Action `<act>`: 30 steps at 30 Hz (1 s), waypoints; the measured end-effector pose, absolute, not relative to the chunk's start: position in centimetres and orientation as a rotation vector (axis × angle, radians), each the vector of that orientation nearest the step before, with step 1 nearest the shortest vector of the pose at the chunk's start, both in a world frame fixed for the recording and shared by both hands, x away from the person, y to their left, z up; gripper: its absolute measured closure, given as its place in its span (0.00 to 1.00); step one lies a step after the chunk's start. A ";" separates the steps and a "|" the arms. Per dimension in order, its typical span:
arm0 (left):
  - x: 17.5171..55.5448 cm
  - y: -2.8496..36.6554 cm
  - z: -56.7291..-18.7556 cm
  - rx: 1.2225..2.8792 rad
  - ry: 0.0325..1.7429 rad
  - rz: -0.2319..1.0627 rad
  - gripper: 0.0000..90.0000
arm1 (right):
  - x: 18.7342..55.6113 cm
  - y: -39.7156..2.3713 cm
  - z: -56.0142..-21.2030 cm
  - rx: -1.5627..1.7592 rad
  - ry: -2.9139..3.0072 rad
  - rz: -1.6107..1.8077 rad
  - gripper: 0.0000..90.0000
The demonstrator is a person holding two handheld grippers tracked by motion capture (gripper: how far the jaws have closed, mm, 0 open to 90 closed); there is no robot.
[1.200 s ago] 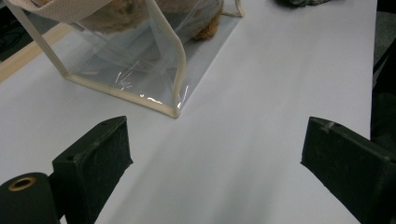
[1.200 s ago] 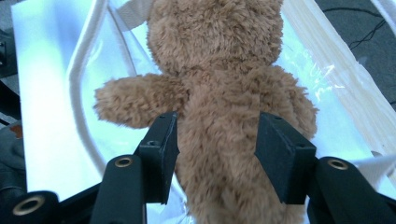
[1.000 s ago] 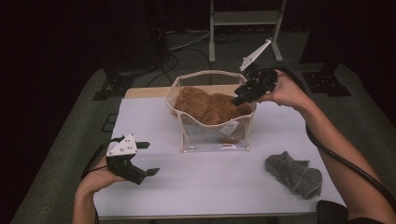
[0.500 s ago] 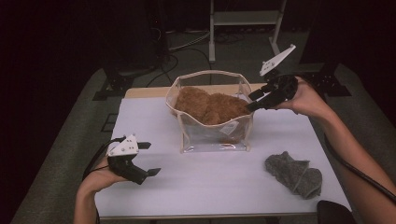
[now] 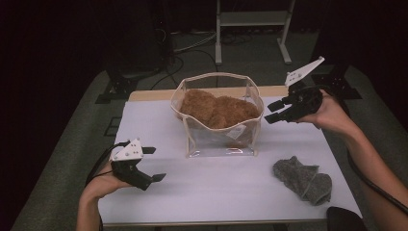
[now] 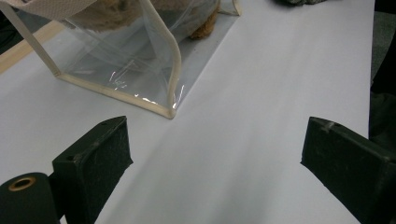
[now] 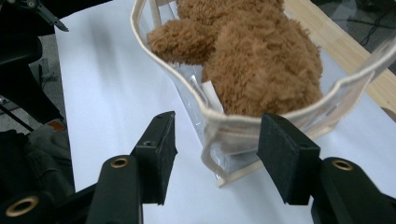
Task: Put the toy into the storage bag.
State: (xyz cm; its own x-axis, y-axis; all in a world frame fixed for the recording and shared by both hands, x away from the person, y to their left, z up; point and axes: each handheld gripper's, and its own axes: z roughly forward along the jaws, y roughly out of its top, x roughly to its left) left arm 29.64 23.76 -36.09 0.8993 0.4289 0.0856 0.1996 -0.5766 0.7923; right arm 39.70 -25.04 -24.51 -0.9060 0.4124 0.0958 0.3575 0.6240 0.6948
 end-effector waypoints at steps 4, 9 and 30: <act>29.6 23.8 -36.1 2.197 0.451 0.338 0.08 | 39.3 -25.8 -25.1 0.671 2.758 1.175 0.50; 29.7 23.8 -36.1 2.197 0.451 0.338 0.08 | 38.6 -26.6 -25.9 0.688 2.752 1.190 0.49; 29.7 23.9 -36.3 2.198 0.457 0.337 0.08 | 37.8 -29.2 -31.0 0.806 2.767 1.232 0.47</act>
State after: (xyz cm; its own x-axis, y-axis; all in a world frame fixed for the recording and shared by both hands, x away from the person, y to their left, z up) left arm 29.67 23.85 -36.26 0.8971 0.4342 0.0822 0.2071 -0.5774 0.7898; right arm 37.78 -29.18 -30.98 -0.8678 0.4570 0.1951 0.4508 0.5589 0.6960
